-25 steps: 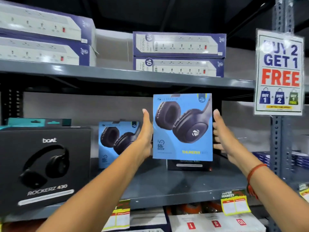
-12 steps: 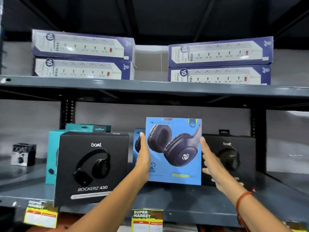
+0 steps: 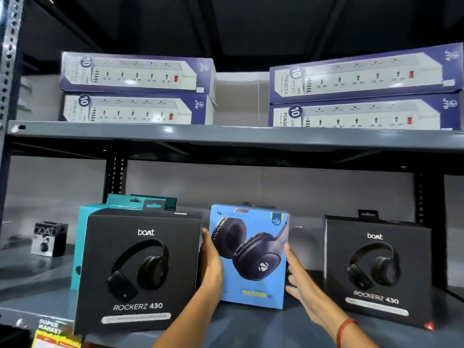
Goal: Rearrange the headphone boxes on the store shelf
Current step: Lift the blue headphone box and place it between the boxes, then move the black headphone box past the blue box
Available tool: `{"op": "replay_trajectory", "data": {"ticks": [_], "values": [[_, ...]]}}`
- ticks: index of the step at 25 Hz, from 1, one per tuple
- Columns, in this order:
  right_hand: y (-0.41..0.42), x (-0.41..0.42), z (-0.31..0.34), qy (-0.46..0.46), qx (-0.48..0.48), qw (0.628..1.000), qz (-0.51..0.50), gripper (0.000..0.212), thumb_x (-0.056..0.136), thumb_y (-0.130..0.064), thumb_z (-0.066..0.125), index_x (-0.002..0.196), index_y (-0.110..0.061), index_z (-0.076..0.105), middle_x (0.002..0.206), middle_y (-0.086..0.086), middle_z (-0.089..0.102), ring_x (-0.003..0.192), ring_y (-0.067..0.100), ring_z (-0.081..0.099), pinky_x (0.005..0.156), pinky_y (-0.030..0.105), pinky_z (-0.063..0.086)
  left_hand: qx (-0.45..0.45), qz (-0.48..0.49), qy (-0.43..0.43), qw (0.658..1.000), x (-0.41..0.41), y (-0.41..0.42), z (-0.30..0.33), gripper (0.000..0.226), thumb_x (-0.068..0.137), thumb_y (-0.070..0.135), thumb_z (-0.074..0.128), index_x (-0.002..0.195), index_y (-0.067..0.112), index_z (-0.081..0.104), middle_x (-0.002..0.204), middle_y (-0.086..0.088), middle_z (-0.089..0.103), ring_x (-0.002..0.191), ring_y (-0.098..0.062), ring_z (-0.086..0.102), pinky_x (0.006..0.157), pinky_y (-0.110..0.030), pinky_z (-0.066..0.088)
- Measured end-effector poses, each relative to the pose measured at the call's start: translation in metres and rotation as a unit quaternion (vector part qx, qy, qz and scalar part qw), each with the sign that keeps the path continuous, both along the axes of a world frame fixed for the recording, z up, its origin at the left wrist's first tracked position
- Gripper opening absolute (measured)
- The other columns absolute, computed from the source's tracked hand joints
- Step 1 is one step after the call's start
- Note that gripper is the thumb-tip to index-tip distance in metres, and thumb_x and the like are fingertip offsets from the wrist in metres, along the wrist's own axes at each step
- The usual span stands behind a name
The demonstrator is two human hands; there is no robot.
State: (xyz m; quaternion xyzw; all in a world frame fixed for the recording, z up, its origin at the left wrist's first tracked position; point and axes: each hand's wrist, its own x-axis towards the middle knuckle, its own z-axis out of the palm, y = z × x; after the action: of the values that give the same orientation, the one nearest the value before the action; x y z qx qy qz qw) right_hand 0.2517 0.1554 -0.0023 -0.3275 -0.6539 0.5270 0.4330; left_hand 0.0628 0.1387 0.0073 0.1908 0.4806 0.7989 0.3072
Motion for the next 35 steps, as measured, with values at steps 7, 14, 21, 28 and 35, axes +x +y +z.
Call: {"op": "replay_trajectory", "data": {"ticks": [7, 14, 21, 28, 35], "values": [[0.004, -0.001, 0.005, 0.036, 0.085, 0.989, -0.117, 0.072, 0.091, -0.07, 0.037, 0.154, -0.038, 0.023, 0.161, -0.018, 0.02, 0.147, 0.006, 0.016, 0.119, 0.037, 0.013, -0.057, 0.114, 0.304, 0.944, 0.031, -0.007, -0.026, 0.071, 0.105, 0.043, 0.036, 0.159, 0.01, 0.004, 0.169, -0.014, 0.009, 0.154, -0.026, 0.01, 0.124, -0.044, 0.008], [-0.048, -0.039, 0.082, 0.178, 0.273, 0.93, -0.17, 0.066, 0.093, -0.057, 0.039, 0.153, -0.031, 0.031, 0.155, -0.017, 0.031, 0.136, -0.009, 0.03, 0.104, 0.014, 0.02, 0.21, 0.045, 0.445, 0.869, 0.052, -0.107, 0.048, 0.068, 0.097, 0.062, 0.031, 0.154, 0.039, 0.002, 0.165, 0.02, -0.001, 0.147, 0.012, -0.007, 0.121, -0.019, 0.0], [-0.084, -0.126, 0.041, 0.138, 0.093, 0.986, -0.026, 0.066, 0.095, -0.061, 0.042, 0.153, -0.034, 0.028, 0.157, -0.016, 0.029, 0.143, 0.006, 0.028, 0.117, 0.028, 0.019, 0.12, 0.244, 0.321, 0.907, -0.109, -0.188, 0.049, 0.057, 0.107, 0.039, 0.037, 0.158, 0.017, 0.023, 0.167, -0.002, 0.023, 0.152, -0.013, 0.017, 0.125, -0.039, 0.014], [-0.115, -0.15, -0.014, 0.016, -0.036, 0.999, 0.033, 0.103, 0.067, -0.083, 0.033, 0.154, -0.029, 0.027, 0.162, -0.005, 0.029, 0.147, 0.02, 0.027, 0.119, 0.042, 0.02, -0.059, -0.088, 0.148, 0.983, -0.16, -0.209, -0.032, 0.09, 0.081, 0.08, 0.029, 0.153, 0.027, 0.039, 0.159, -0.006, 0.041, 0.144, -0.026, 0.037, 0.122, -0.047, 0.024], [-0.146, -0.131, 0.02, -0.059, 0.007, 0.997, -0.045, 0.105, 0.066, -0.094, 0.036, 0.13, -0.014, 0.061, 0.12, 0.018, 0.064, 0.106, 0.023, 0.063, 0.093, 0.043, 0.052, -0.13, -0.074, 0.237, 0.96, -0.159, -0.224, 0.016, 0.112, 0.068, 0.095, 0.013, 0.159, 0.03, 0.019, 0.166, -0.008, 0.026, 0.151, -0.028, 0.023, 0.123, -0.053, 0.015]]}}
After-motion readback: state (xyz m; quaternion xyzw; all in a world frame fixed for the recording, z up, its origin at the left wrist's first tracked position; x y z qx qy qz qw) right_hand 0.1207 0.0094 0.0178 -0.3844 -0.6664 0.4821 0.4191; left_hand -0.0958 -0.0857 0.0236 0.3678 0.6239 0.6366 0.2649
